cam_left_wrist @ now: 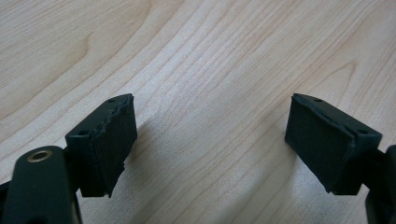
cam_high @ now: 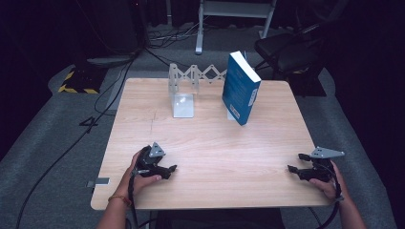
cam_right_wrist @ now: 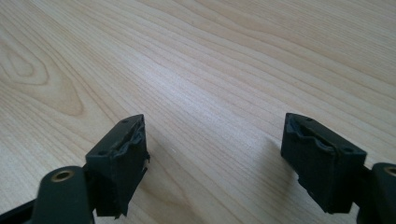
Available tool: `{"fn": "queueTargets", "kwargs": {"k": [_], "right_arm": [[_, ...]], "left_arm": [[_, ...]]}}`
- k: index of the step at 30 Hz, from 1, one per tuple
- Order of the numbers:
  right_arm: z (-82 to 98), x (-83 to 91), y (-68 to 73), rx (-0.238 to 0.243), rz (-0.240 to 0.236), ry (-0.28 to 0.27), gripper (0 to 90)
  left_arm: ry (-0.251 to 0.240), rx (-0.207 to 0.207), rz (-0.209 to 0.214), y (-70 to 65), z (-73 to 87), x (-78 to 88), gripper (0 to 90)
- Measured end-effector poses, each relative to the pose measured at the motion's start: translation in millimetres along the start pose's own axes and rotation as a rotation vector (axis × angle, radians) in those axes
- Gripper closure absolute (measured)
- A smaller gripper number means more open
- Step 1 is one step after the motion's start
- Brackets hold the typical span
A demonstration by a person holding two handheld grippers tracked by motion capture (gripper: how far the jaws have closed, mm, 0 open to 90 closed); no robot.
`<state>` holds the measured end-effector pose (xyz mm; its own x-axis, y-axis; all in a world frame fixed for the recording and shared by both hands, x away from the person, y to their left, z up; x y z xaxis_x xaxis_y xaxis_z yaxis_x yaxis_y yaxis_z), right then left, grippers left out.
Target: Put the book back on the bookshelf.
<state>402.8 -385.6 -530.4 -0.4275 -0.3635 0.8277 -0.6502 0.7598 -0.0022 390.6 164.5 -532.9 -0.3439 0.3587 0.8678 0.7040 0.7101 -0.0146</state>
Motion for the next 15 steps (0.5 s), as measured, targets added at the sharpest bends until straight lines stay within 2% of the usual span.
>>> {"fn": "queueTargets", "kwargs": {"k": [15], "right_arm": [[0.0,0.0,-0.1,-0.003,0.003,0.0,22.5]], "left_arm": [[-0.001,0.004,0.001,-0.1,-0.5,-0.4,16.6]]}}
Point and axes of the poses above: each handheld gripper's, and its own axes: x roughly backward along the jaws, z roughly out of its underside, y roughly to its left, the point moved 4 cm from there along -x, roughly forward along the jaws, and after that the axes turned 14 degrees about y, right-handed, at the moved point
